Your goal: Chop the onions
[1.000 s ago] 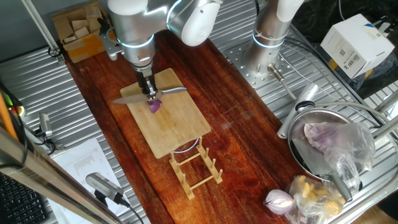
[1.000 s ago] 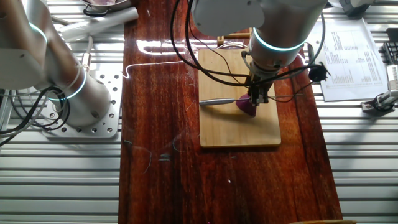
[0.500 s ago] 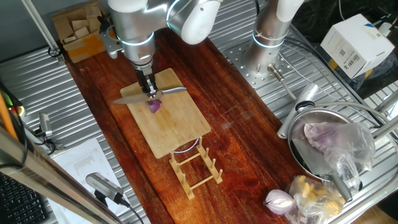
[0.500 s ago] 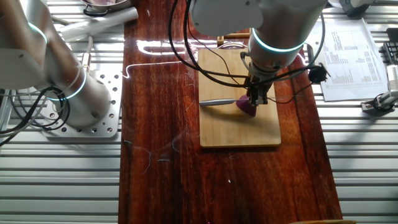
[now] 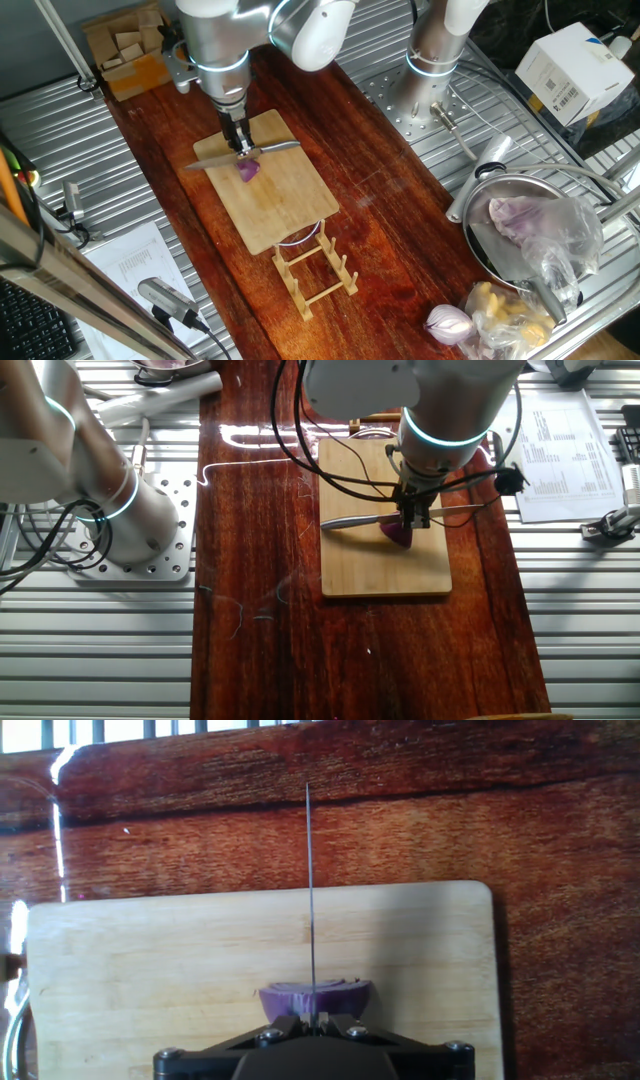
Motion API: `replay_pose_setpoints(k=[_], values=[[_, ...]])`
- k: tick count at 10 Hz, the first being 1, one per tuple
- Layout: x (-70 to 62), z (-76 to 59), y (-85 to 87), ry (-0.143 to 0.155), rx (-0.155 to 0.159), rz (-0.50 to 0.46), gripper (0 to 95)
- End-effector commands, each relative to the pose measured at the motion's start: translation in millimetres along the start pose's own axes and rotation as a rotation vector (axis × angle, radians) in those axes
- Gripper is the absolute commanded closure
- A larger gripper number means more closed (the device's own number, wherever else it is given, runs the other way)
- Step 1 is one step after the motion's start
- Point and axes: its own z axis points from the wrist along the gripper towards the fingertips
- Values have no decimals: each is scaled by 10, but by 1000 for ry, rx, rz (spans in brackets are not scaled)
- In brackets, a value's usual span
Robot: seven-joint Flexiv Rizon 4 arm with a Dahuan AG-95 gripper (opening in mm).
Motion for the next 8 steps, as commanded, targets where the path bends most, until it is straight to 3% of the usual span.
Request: replay_pose_setpoints(k=[1, 8], values=[[-17, 22, 10, 9, -4, -4, 950], [-39, -98, 38, 175, 1, 4, 950]])
